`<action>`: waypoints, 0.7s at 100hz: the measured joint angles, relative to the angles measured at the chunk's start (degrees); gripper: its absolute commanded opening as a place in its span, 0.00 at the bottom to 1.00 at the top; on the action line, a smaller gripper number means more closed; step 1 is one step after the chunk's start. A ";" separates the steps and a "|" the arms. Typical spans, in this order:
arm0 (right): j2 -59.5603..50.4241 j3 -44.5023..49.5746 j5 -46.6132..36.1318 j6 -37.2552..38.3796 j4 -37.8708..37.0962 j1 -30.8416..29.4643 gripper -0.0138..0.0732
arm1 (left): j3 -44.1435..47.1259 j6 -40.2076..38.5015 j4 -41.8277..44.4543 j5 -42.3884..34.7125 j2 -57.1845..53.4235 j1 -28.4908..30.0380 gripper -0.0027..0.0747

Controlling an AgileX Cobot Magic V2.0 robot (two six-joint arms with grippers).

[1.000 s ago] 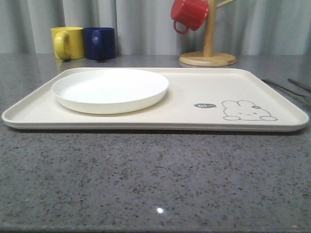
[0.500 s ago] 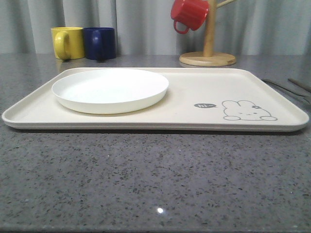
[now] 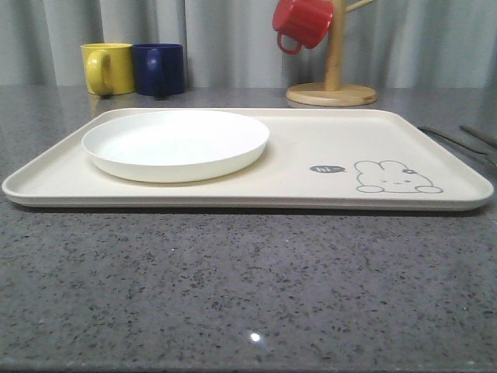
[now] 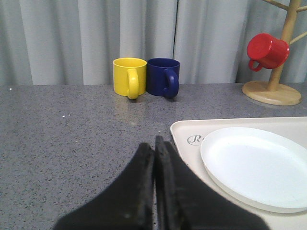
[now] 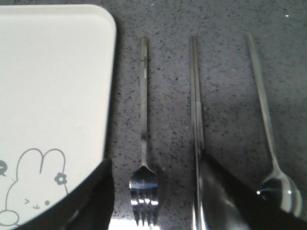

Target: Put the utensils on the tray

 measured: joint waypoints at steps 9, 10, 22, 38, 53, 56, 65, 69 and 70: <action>3.64 -1.91 0.13 -0.39 0.09 1.37 0.64 | 0.00 0.00 0.00 0.00 0.00 0.00 0.01; 3.91 -2.05 0.13 -0.38 0.09 1.53 0.64 | 0.00 0.00 0.00 0.00 0.00 0.00 0.01; 8.19 -3.99 0.13 -0.51 0.14 1.78 0.64 | 0.00 0.00 0.00 -0.04 0.00 0.00 0.01; 12.51 -5.29 0.21 -0.51 0.14 1.78 0.64 | 0.00 0.00 0.00 -0.04 0.00 0.00 0.01; 15.05 -5.53 0.21 -0.51 0.14 1.78 0.64 | 0.00 0.00 0.00 -0.13 0.00 0.00 0.01; 15.40 -5.53 0.21 -0.51 0.14 1.78 0.64 | 0.00 0.00 0.00 -0.13 0.00 0.00 0.01; 16.44 -5.53 -0.14 -0.51 0.14 1.78 0.64 | 0.03 0.00 0.00 -0.13 0.00 0.00 0.01; 16.89 -5.53 -0.27 -0.51 0.14 1.78 0.64 | 0.03 0.00 0.00 -0.13 0.00 0.00 0.01; 17.06 -5.53 -0.27 -0.51 0.14 1.78 0.64 | 0.03 0.00 0.00 -0.13 0.00 0.00 0.01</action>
